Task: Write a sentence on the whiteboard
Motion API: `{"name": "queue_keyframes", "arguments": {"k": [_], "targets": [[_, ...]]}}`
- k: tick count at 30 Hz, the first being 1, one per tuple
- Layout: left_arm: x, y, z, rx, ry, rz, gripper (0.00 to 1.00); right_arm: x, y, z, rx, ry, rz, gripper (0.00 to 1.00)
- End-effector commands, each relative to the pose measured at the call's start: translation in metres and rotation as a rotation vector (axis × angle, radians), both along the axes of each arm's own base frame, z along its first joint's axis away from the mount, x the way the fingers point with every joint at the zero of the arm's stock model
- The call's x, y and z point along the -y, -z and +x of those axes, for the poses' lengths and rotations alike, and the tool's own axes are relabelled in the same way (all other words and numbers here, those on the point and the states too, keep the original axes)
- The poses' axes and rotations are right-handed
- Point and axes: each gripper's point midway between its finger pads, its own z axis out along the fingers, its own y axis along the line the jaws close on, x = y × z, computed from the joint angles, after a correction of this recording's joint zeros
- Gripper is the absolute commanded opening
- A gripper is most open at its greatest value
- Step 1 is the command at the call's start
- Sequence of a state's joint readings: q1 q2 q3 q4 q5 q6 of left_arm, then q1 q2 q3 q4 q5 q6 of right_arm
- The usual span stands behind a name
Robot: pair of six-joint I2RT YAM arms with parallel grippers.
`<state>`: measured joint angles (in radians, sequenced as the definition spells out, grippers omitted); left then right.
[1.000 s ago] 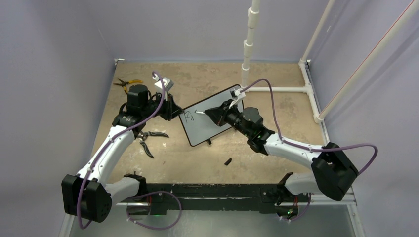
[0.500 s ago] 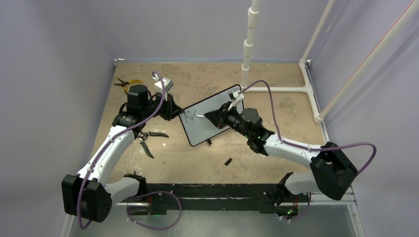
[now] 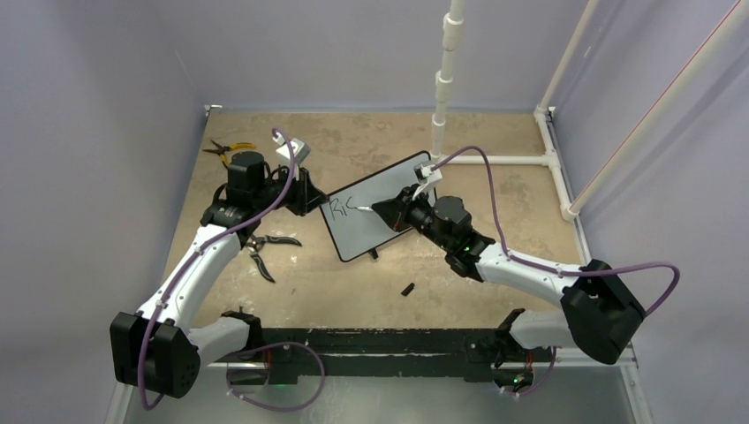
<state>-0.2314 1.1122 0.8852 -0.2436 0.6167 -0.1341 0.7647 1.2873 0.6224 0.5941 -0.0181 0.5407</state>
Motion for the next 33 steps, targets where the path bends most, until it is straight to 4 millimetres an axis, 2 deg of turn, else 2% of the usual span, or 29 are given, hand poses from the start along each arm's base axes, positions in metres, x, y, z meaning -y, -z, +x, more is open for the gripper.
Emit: {"name": "queue_keyframes", "arguments": {"k": [1, 12, 18, 25, 28, 33], "targets": [[0.000, -0.016, 0.003, 0.075, 0.008, -0.011, 0.00, 0.004, 0.006, 0.005, 0.010, 0.022, -0.037, 0.00], [0.000, -0.015, 0.003, 0.074, 0.009, -0.011, 0.00, -0.014, 0.000, -0.002, 0.036, -0.083, -0.015, 0.00], [0.000, -0.015, 0.004, 0.073, 0.007, -0.009, 0.00, -0.016, -0.005, -0.005, 0.050, -0.104, -0.005, 0.00], [0.000, -0.015, 0.004, 0.072, 0.006, -0.009, 0.00, -0.002, -0.036, -0.013, 0.086, -0.068, 0.074, 0.00], [0.000, -0.014, 0.004, 0.070, 0.006, -0.009, 0.00, 0.007, -0.037, -0.006, 0.086, -0.006, 0.071, 0.00], [0.000, -0.014, 0.004, 0.070, 0.006, -0.008, 0.00, 0.010, -0.033, 0.004, 0.078, 0.028, 0.051, 0.00]]}}
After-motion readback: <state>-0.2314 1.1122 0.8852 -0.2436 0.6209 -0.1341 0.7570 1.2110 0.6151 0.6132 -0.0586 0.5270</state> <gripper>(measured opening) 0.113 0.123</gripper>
